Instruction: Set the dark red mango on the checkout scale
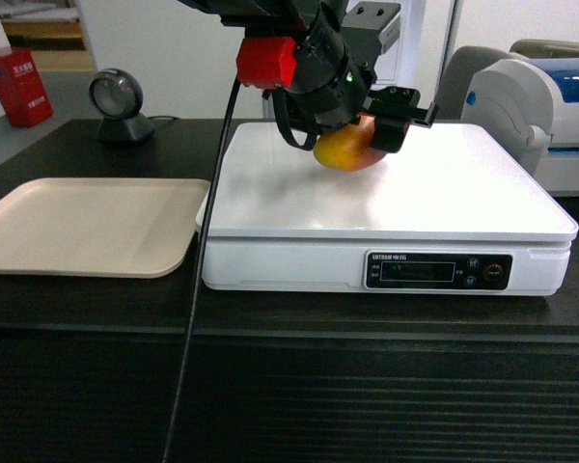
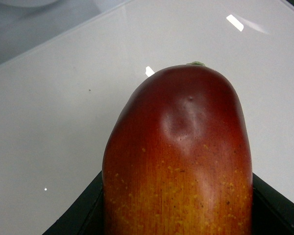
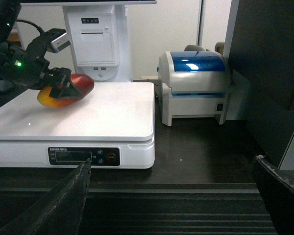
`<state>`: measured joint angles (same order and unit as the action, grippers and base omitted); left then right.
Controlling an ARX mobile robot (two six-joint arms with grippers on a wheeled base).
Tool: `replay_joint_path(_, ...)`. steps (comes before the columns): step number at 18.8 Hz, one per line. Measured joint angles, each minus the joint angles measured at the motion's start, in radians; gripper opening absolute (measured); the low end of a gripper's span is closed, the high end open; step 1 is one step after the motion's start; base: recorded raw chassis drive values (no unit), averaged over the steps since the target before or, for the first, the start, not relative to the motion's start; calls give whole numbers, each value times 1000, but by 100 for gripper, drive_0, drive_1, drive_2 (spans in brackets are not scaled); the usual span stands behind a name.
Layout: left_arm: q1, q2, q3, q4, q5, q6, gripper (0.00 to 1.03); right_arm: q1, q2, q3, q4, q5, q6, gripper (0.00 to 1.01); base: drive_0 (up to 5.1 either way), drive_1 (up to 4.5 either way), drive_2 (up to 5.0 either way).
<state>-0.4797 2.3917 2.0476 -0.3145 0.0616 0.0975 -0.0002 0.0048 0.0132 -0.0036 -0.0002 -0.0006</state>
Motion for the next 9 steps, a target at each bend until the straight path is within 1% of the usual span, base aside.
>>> replay_joint_path(2,-5,10,1,-21,-13,-12,62,0,0,0,0,0,0,98,0,0,0)
replay_joint_path(4,-10,16,17,-56,-26,-14,62,0,0,0,0,0,0,98,0,0,0)
replay_joint_path(6,-10,20,29,-68,-22,-30,62,0,0,0,0,0,0,98,0,0,0)
replay_joint_path(7,-9,20,31,-71,-14,-44,69,0,0,0,0,0,0,98,0,0,0)
replay_joint_path(9,-10,20,31,-62,-4,-50,88,0,0,0,0,0,0,98,0,0,0)
